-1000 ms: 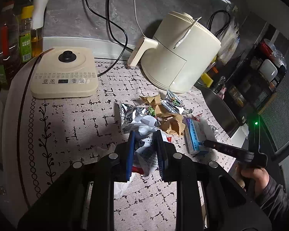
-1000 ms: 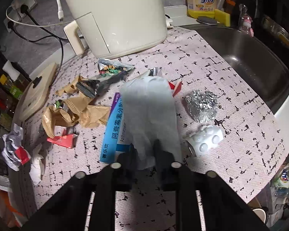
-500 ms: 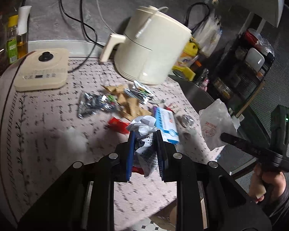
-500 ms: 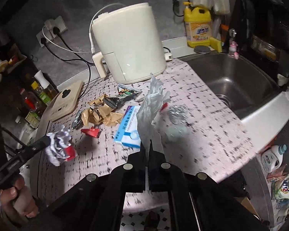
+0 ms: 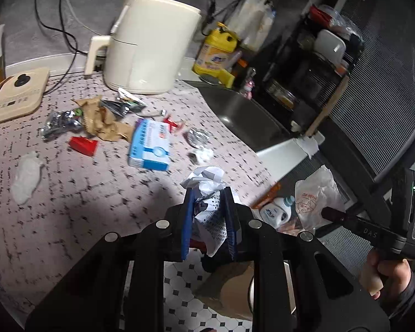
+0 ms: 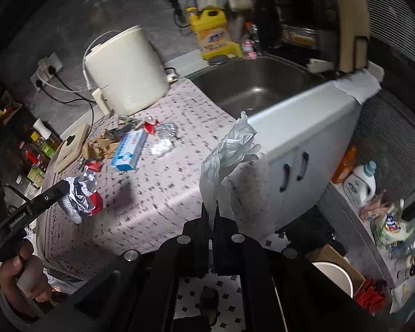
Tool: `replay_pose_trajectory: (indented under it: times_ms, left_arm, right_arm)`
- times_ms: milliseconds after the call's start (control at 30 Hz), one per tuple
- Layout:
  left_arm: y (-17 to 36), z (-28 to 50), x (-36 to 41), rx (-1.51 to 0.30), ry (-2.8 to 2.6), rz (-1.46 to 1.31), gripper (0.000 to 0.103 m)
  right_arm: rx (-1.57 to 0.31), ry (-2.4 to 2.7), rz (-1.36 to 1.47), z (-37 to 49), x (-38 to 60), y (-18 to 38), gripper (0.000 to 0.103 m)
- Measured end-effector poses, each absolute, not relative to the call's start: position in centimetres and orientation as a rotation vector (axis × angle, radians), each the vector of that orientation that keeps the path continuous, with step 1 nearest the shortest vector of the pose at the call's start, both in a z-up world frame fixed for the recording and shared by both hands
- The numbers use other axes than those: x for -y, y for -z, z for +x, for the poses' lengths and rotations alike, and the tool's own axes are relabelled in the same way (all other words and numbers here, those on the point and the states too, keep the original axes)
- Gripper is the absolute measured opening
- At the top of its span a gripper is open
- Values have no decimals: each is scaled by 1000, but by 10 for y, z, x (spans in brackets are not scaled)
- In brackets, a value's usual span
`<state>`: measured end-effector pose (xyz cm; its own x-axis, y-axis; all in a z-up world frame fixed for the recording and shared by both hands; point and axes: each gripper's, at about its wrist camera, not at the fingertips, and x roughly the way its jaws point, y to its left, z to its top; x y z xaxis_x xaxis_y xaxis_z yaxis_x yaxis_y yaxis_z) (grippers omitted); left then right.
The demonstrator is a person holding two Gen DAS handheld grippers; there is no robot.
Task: Collect trash
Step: 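Carry both items down over the white bucket and open both tools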
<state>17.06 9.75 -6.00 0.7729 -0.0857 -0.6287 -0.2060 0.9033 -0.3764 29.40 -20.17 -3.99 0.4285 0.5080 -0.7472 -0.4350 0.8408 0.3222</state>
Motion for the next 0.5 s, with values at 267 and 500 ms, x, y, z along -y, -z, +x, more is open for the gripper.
replay_pose_trajectory:
  times_ms: [267, 500]
  left_arm:
    - [70, 176, -31, -742, -12, -408, 21]
    - [94, 176, 18, -799, 16, -412, 21]
  right_arm:
    - [-1049, -506, 138, 283, 276, 82, 3]
    - [-1148, -467, 144, 268, 326, 127, 3]
